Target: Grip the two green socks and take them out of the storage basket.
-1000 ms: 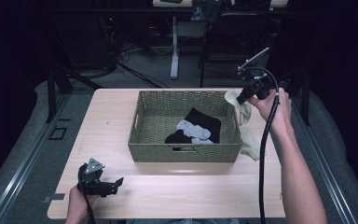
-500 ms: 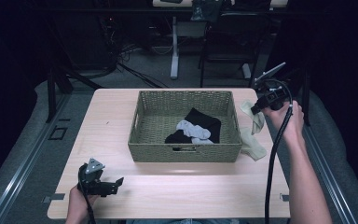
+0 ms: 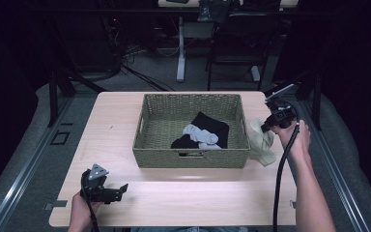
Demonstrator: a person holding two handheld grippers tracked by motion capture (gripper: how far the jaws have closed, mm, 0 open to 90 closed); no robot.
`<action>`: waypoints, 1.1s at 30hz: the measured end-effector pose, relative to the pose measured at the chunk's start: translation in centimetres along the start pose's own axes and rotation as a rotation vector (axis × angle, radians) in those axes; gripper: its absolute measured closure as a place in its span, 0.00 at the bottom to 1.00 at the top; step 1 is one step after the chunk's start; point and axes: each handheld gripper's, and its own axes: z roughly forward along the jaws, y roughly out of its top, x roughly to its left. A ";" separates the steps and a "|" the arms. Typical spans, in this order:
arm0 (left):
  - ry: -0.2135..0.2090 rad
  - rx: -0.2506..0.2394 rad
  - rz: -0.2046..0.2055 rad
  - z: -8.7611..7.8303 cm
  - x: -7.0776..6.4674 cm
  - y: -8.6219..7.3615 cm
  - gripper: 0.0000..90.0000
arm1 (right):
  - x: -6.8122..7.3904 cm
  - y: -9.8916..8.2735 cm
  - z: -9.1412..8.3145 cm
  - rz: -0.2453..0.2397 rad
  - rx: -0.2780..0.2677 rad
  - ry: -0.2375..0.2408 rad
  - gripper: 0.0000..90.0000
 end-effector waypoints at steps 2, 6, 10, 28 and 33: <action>-0.001 0.000 0.000 0.0 0.0 0.0 0.00 | -0.2 -0.2 0.9 0.006 0.019 -0.006 0.92; -0.001 0.001 0.000 0.0 0.0 0.0 0.00 | -0.6 -0.8 2.8 0.021 0.035 -0.007 0.91; 0.000 0.001 0.000 0.0 0.0 0.0 0.00 | -0.8 -1.1 4.5 0.020 0.067 -0.012 0.90; -0.001 -0.003 0.002 0.0 0.0 0.0 0.00 | -0.2 -2.6 4.4 0.019 -0.026 -0.006 0.39; -0.001 -0.004 0.002 0.0 0.0 0.0 0.00 | 0.2 -3.5 2.8 -0.002 -0.064 -0.015 0.23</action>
